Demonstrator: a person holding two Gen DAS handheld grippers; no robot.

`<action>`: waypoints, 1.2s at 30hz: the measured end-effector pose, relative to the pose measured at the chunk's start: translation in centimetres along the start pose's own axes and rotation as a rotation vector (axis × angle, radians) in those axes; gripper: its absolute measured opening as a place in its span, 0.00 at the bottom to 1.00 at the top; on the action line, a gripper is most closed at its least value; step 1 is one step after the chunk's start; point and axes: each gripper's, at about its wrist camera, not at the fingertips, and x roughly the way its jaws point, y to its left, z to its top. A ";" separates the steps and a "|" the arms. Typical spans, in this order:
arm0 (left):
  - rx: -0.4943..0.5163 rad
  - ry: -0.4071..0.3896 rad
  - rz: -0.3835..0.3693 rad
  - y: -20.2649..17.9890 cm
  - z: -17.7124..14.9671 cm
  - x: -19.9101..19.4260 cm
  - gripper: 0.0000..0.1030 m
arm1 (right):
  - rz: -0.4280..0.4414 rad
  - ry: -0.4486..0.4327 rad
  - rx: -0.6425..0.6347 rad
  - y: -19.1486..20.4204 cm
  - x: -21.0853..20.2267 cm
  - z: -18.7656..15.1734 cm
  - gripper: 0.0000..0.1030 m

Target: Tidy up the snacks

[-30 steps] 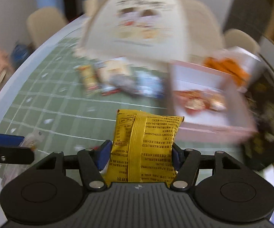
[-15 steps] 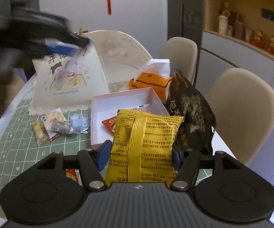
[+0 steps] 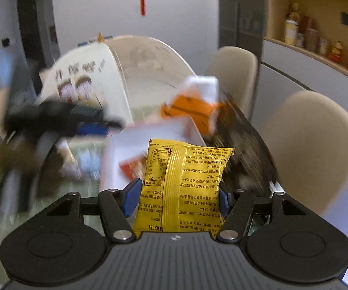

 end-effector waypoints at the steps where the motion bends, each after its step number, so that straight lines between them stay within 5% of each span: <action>1: -0.016 -0.003 0.021 1.1 -0.4 -1.1 0.43 | 0.021 -0.003 0.003 0.2 1.5 1.3 0.62; 4: -0.033 -0.030 0.125 4.6 -1.4 -3.9 0.43 | 0.066 0.019 0.076 0.4 6.9 4.7 0.77; 8: -0.155 -0.050 0.324 11.3 -0.9 -6.6 0.43 | 0.037 0.100 0.083 2.2 11.8 5.9 0.77; 13: -0.358 -0.045 0.438 18.4 -0.1 -7.2 0.43 | 0.054 0.117 -0.073 8.4 12.6 4.2 0.77; 17: -0.353 -0.011 0.399 19.6 0.8 -4.9 0.43 | 0.057 0.126 -0.229 13.6 12.9 2.8 0.77; 25: 0.011 0.081 0.448 17.5 0.9 -0.2 0.43 | 0.200 0.182 -0.332 18.9 13.8 2.7 0.78; 29: 0.064 0.109 0.349 17.6 -1.2 -2.2 0.38 | 0.287 0.260 -0.433 21.5 15.5 2.2 0.79; 36: 0.046 0.166 0.284 17.1 -6.6 -8.0 0.34 | 0.270 0.262 -0.513 26.6 20.7 3.0 0.79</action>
